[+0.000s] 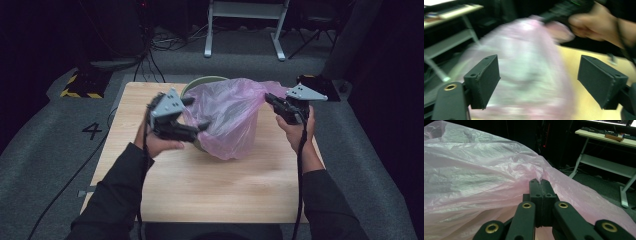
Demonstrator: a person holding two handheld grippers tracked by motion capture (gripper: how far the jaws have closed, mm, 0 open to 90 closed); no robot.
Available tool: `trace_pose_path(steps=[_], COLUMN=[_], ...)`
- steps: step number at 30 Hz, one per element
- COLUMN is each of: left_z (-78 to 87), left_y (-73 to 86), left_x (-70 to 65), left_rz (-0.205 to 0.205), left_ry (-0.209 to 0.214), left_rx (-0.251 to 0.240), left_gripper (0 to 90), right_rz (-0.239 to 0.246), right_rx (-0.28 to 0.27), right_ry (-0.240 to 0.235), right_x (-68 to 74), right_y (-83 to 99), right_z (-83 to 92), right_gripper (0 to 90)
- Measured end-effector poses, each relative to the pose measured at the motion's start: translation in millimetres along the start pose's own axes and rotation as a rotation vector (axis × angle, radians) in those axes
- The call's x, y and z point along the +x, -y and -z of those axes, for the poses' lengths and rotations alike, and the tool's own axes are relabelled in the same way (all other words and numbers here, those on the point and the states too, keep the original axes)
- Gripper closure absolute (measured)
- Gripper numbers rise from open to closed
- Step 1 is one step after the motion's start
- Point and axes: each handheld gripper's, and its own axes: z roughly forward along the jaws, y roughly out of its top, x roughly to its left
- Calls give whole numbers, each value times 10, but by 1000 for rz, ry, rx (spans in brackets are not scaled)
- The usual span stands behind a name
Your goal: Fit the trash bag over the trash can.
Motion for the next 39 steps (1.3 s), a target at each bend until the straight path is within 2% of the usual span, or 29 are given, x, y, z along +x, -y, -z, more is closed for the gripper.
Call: trace_pose_path(steps=[1,2,3,4,7,9,12,14,16,19,21,23,25,27,29,31,33,39], left_z=[-76,-149,-223,-295,-456,-513,-569,-591,-593,-594,-578,-560,-538,-504,-464,-422,-389,-309], left_y=[-9,-7,-5,-3,18,28,24,13,5,-21,-59,-112,-172,-231,-287,-340,-394,-572], left_x=[-117,-206,-259,-290,-264,-245,-231,-205,-163,-139,-115,-77,-17,62,136,207,286,372], left_rz=[-39,-64,-77,-85,-55,-52,-58,-53,-61,-89,-118,-141,-166,-168,-167,-179,-175,-185], left_ry=[-18,-17,-19,-40,-45,-45,-82,-112,-99,-130,-169,-213,-274,-311,-364,-434,-482,-588], left_rx=[32,48,68,89,129,143,162,167,158,166,155,140,120,92,57,17,-18,-138], left_gripper=[157,158,158,158,193,286,398,531,698,837,897,899,900,900,900,900,900,900], right_rz=[-2,0,-1,-4,-6,-18,-10,-11,-11,-12,-8,-4,0,4,7,18,32,63], right_rx=[1,0,-1,-6,-21,-38,-63,-78,-96,-116,-130,-142,-156,-175,-191,-200,-209,-245], right_ry=[0,1,0,0,-10,-28,-37,-39,-41,-43,-43,-43,-42,-40,-37,-36,-36,-55], right_x=[1,1,0,0,-6,-13,-9,-10,-16,-17,-18,-15,-14,-14,-13,-10,3,90], right_y=[-7,-15,-23,-32,-62,-88,-146,-185,-221,-257,-288,-326,-376,-434,-487,-536,-570,-618], right_z=[4,9,17,27,79,130,226,284,343,396,421,434,447,465,477,480,473,466], right_gripper=[900,900,900,900,900,900,900,900,900,900,900,900,900,900,900,900,900,900])
